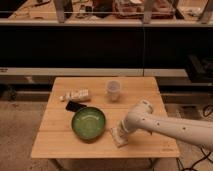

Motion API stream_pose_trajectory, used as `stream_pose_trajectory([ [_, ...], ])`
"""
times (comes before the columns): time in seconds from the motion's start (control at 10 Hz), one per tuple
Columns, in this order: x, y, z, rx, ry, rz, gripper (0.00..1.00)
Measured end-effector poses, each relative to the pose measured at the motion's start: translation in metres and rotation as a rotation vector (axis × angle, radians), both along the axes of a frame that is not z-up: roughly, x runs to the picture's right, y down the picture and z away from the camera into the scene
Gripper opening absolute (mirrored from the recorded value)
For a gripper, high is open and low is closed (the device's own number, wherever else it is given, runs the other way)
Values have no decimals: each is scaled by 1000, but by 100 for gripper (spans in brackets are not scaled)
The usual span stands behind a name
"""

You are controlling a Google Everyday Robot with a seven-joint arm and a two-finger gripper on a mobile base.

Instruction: Wipe the white sponge on the table

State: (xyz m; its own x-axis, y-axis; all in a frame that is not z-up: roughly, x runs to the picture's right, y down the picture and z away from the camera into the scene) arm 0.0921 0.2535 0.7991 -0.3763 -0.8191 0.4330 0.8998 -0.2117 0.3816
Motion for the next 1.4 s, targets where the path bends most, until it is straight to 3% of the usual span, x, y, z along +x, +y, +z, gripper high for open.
stream_pose_trajectory([
  [0.2, 8, 17, -13, 0, -19, -35, 9],
  [0.5, 52, 18, -17, 25, 45, -33, 9],
  [0.7, 90, 6, -15, 58, 121, -8, 9],
  [1.0, 126, -20, -3, 92, 216, 51, 9],
  [1.4, 113, -56, 22, 100, 256, 93, 9],
])
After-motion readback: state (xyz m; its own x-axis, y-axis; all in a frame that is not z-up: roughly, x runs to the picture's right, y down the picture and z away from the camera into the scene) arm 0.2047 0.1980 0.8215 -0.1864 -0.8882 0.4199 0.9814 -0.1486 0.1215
